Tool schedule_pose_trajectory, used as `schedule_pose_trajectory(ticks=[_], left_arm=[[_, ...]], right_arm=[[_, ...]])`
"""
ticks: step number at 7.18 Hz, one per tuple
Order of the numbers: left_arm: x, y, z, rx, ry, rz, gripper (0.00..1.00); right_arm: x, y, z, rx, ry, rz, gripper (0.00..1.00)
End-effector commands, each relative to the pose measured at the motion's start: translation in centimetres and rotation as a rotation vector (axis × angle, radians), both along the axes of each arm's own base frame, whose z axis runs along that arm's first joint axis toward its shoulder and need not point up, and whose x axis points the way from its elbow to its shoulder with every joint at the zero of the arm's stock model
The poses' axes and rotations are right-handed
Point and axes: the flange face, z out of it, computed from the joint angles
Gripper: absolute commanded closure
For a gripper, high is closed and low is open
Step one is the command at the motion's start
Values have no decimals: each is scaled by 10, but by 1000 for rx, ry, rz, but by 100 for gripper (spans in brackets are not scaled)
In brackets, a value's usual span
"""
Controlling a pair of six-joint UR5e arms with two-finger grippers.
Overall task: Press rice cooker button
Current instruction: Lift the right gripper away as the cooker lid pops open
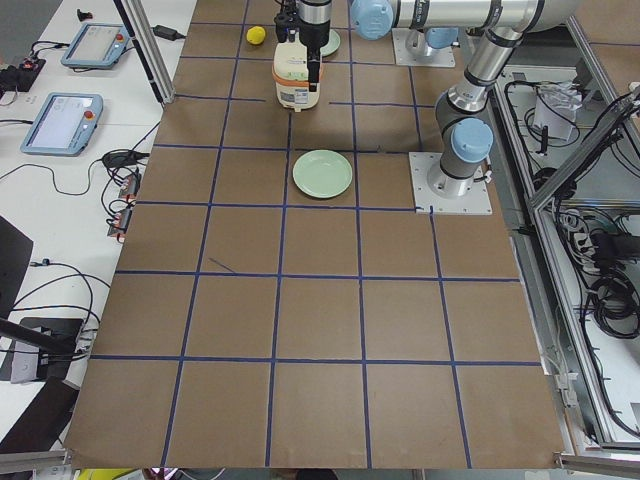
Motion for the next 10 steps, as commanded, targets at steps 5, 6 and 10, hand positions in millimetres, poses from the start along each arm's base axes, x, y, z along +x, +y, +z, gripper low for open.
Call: schedule_pose_trajectory(ticks=[5, 6, 10], left_arm=[[0, 0, 0, -1, 0, 2, 0], [0, 0, 0, 1, 0, 0, 0], [0, 0, 0, -1, 0, 0, 0]], right_arm=[[-21, 33, 126, -80, 155, -79, 0], [-29, 35, 135, -91, 218, -121, 0], [-78, 48, 145, -58, 401, -209, 1]])
